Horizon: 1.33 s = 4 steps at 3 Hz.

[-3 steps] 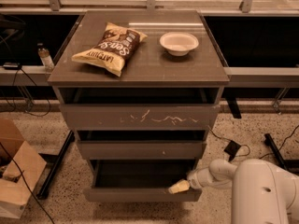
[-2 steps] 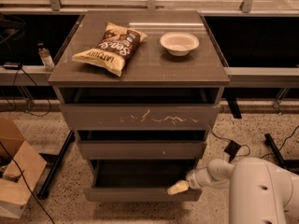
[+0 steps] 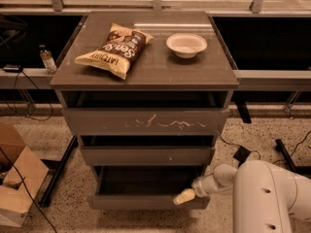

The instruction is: Open bottom drawer

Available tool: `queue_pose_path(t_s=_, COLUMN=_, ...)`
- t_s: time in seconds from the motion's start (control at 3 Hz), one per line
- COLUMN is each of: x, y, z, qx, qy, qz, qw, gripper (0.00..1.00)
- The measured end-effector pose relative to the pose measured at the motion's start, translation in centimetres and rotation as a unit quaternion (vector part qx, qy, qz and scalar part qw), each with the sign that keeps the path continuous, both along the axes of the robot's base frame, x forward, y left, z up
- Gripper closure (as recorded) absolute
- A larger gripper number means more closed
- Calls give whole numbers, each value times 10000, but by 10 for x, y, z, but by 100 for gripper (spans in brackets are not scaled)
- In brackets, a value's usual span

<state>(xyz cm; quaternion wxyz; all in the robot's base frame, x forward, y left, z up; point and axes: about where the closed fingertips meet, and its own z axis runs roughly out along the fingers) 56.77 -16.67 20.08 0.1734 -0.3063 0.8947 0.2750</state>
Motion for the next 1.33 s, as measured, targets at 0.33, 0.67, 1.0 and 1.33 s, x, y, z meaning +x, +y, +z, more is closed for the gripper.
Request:
queue_pose_path(t_s=0.33, x=-14, y=6, z=-3, qx=-46, qy=193, qz=218, qw=9996, gripper=18)
queue_pose_path(t_s=0.67, x=-14, y=6, z=0, qx=-46, qy=193, qz=218, qw=9996, gripper=41)
queue_pose_path(t_s=1.0, x=-49, y=17, z=-12, qx=-62, qy=621, qz=683, qw=9957, gripper=64)
queue_pose_path(t_s=1.33, x=-48, y=17, z=-8, qx=-66, qy=637, qz=686, qw=9956, gripper=55)
